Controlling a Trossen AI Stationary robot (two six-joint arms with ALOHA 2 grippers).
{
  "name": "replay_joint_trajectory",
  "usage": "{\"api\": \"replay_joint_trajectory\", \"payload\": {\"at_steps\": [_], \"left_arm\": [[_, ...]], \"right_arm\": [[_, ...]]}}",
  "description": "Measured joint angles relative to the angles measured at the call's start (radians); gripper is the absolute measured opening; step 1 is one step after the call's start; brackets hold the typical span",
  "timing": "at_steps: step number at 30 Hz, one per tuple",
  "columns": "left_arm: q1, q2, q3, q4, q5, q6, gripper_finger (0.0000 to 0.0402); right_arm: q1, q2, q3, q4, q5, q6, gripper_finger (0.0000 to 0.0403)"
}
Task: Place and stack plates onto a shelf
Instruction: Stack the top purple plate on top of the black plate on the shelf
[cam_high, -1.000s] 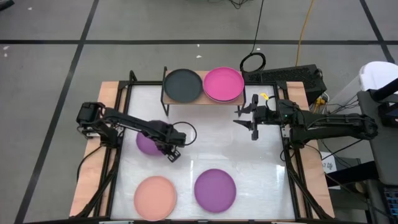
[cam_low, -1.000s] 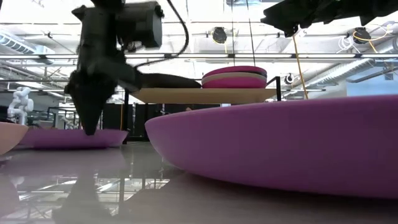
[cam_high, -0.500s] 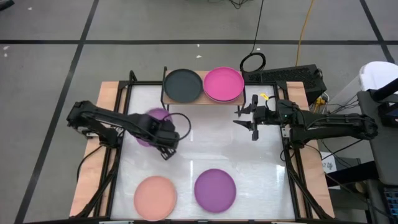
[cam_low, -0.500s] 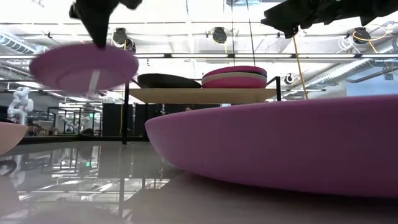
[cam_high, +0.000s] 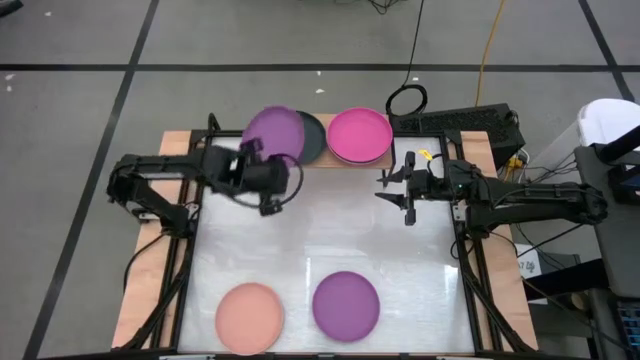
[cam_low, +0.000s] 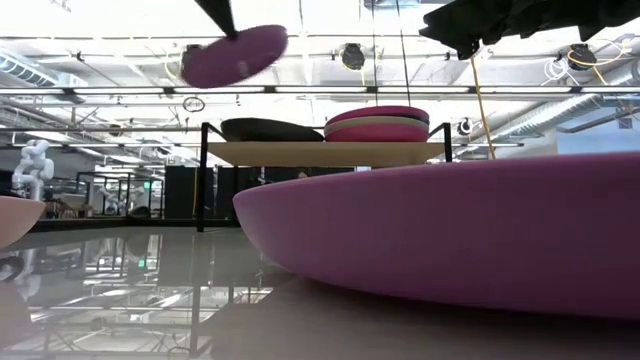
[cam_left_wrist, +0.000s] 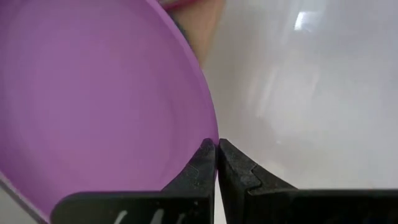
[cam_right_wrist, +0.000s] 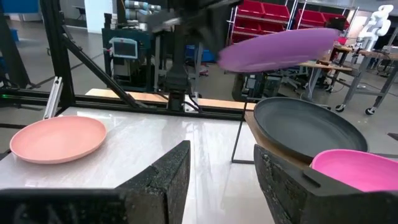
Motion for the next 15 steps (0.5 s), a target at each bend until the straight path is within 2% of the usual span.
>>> {"api": "replay_joint_trajectory", "payload": {"at_steps": [8,11,15], "left_arm": [[0.228,0.071,0.001,0.134,0.110,0.471,0.0004],[0.286,0.106,0.001,0.150,0.176,0.567,0.0004],[0.328,0.155,0.000,0.139,0.214,0.607,0.0004]], "right_arm": [[0.000,0.000,0.000,0.000,0.000,0.000,0.0157],[0.000,0.000,0.000,-0.001,0.000,0.000,0.0157],[0.000,0.000,0.000,-0.010,0.000,0.000,0.0157]]}}
